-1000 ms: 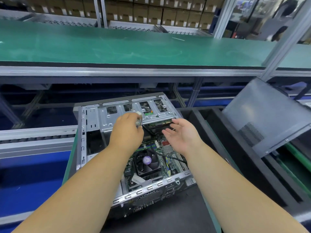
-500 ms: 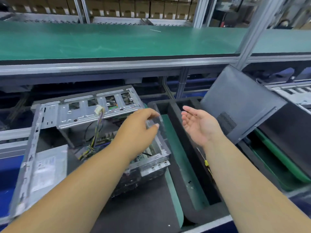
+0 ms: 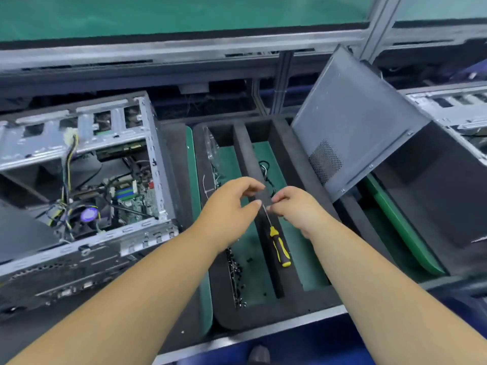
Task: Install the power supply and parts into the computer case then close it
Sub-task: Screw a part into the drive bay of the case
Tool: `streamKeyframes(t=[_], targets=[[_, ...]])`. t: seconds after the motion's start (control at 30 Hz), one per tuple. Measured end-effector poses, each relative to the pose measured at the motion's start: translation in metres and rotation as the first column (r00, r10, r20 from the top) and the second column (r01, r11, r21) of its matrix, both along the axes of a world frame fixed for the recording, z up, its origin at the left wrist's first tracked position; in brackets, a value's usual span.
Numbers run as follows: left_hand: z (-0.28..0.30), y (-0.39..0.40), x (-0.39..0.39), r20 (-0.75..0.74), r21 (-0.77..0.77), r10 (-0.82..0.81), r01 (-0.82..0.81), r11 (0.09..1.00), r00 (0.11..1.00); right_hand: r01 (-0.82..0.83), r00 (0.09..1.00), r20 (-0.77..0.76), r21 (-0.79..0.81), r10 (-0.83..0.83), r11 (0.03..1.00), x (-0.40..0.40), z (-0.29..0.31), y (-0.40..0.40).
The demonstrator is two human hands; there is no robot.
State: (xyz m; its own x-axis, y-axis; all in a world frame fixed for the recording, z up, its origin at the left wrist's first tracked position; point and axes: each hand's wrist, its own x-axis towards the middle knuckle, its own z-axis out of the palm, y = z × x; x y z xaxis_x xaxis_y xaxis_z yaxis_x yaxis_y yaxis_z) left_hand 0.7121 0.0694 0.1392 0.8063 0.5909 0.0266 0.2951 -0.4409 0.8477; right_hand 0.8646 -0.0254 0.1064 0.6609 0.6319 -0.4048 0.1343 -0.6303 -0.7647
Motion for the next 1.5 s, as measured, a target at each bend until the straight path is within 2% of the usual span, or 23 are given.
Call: streamKeyframes(t=[0.13,0.23,0.33,0.43,0.5,0.63,0.7,0.83,0.97,1.03,1.17,1.5], targets=[[-0.041,0.002,-0.005,-0.078,0.008,0.103,-0.103,0.995,0.992,-0.196,0.973,0.080,-0.221,0.219,0.955,0.003,-0.015,-0.008],[-0.070,0.007,-0.017,-0.178,0.033,0.143,-0.139,0.990,0.974,-0.324,0.925,0.068,-0.377,0.374,0.868,0.000,-0.020,-0.012],[-0.095,0.009,-0.031,-0.331,0.244,0.031,0.053,0.968,0.943,-0.389,0.882,0.066,-0.456,0.466,0.800,-0.002,-0.022,-0.012],[-0.111,0.009,-0.038,-0.351,0.433,-0.040,0.200,0.879,0.936,-0.394,0.859,0.098,-0.501,0.503,0.770,-0.004,-0.020,-0.009],[-0.118,0.008,-0.038,-0.350,0.481,-0.029,0.207,0.852,0.936,-0.388,0.846,0.139,-0.502,0.515,0.773,-0.003,-0.020,-0.006],[-0.123,0.008,-0.036,-0.340,0.512,0.042,0.148,0.846,0.939,-0.331,0.907,0.157,-0.307,0.391,0.892,-0.006,-0.024,-0.001],[-0.122,0.007,-0.036,-0.337,0.511,0.053,0.136,0.849,0.940,-0.324,0.901,0.213,-0.252,0.379,0.912,-0.011,-0.026,0.001],[-0.121,0.006,-0.035,-0.330,0.511,0.060,0.125,0.851,0.942,-0.412,0.809,0.328,-0.274,0.487,0.869,-0.024,-0.030,0.001],[-0.122,0.007,-0.034,-0.321,0.537,0.062,0.127,0.834,0.945,-0.530,0.700,0.297,-0.396,0.650,0.750,-0.038,-0.036,0.001],[-0.121,0.007,-0.033,-0.310,0.547,0.064,0.123,0.828,0.949,-0.550,0.672,0.278,-0.433,0.686,0.714,-0.042,-0.038,0.001],[-0.122,0.007,-0.032,-0.304,0.550,0.066,0.119,0.826,0.950,-0.559,0.653,0.282,-0.447,0.703,0.698,-0.045,-0.040,0.002],[-0.122,0.009,-0.032,-0.314,0.553,0.070,0.123,0.824,0.947,-0.550,0.680,0.271,-0.426,0.681,0.719,-0.047,-0.038,0.003]])
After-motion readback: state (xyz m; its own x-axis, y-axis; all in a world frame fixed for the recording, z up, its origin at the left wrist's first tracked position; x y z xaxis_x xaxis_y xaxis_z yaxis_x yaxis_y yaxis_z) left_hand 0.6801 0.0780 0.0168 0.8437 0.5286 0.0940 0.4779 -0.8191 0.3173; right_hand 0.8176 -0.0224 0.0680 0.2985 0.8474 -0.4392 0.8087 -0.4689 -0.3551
